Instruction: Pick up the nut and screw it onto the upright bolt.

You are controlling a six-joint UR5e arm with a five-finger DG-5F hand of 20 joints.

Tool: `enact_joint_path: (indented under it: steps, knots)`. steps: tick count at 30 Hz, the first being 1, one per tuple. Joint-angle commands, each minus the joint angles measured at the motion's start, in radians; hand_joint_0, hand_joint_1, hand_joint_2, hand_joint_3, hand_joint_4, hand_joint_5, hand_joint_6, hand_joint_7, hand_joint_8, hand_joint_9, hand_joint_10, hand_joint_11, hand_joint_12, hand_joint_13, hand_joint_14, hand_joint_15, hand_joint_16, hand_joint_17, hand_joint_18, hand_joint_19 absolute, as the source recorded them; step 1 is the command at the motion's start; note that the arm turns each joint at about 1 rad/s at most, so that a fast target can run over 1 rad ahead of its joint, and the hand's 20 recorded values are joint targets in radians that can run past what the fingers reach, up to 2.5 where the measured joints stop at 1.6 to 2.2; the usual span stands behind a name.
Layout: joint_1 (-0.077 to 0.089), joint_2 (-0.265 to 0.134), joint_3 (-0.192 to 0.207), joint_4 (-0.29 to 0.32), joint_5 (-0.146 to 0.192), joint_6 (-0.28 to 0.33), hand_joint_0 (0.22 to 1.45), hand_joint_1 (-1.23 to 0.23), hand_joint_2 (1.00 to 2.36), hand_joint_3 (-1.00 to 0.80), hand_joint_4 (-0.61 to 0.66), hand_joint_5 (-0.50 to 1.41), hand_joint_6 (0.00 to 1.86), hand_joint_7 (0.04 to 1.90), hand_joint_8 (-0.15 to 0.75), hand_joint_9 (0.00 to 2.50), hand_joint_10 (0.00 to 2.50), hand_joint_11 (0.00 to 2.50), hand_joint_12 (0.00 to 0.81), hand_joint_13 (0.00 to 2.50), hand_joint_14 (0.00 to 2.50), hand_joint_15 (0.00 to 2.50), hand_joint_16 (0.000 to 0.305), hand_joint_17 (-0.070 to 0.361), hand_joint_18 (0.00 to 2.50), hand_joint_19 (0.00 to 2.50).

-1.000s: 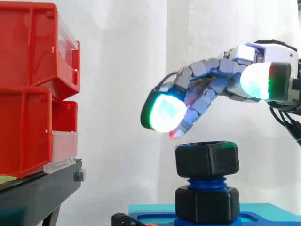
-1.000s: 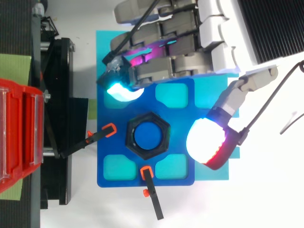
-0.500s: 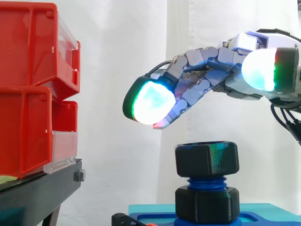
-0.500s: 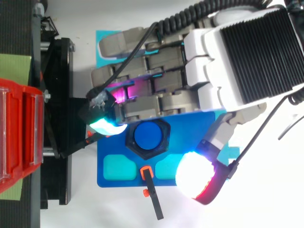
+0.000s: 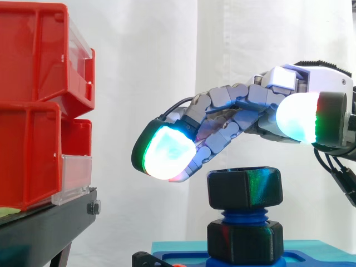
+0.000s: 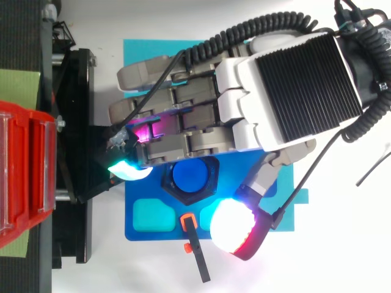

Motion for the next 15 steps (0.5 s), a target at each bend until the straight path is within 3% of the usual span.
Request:
enact_joint_path:
  steps: [1,9,15]
  knots:
    - [-0.002,-0.002,0.0,-0.003,0.0,0.008,0.47,-0.12,1.0,-0.5,0.18,-0.14,0.5,0.64,0.222,0.75,0.0,0.0,0.238,0.51,0.0,0.0,0.027,0.061,0.22,0.0]
    - [-0.004,-0.002,0.0,-0.008,0.0,0.006,0.47,-0.12,1.0,-0.5,0.2,-0.11,0.5,0.78,0.237,0.77,0.0,0.0,0.243,0.53,0.0,0.0,0.027,0.062,0.24,0.0]
    - [-0.007,-0.002,0.0,-0.077,0.001,0.003,0.47,-0.12,1.0,-0.5,0.23,-0.1,0.5,0.89,0.243,0.78,0.0,0.0,0.243,0.55,0.0,0.0,0.027,0.06,0.27,0.0]
